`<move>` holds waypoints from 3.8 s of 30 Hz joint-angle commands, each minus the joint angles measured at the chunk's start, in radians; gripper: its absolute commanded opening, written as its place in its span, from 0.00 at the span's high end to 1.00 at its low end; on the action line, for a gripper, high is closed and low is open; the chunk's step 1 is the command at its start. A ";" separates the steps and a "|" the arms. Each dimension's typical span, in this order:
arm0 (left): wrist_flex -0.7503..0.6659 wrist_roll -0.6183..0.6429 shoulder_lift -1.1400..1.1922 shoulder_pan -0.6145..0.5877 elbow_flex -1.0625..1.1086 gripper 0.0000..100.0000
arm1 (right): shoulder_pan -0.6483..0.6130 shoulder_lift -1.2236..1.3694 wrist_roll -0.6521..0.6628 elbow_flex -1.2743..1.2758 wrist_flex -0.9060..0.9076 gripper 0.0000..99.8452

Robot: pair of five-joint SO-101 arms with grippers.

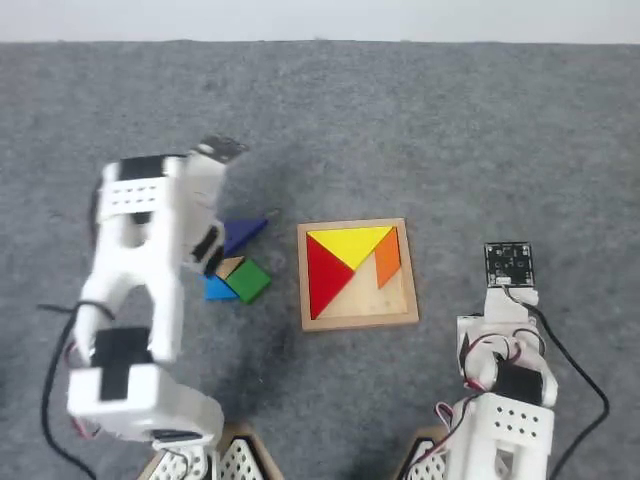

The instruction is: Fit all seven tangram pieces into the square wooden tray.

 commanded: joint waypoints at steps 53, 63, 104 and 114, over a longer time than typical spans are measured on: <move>-0.278 -0.026 0.230 0.287 0.056 0.99 | -0.008 -0.025 0.012 0.011 -0.019 0.99; -0.072 0.132 0.230 0.512 -0.242 0.99 | 0.051 -0.025 0.012 0.002 -0.018 0.99; -0.106 0.114 -0.109 0.247 -0.042 0.99 | 0.148 -0.015 0.009 -0.043 -0.010 0.99; -0.261 -0.183 -0.321 0.009 0.377 0.99 | 0.143 -0.015 0.011 -0.034 -0.012 0.99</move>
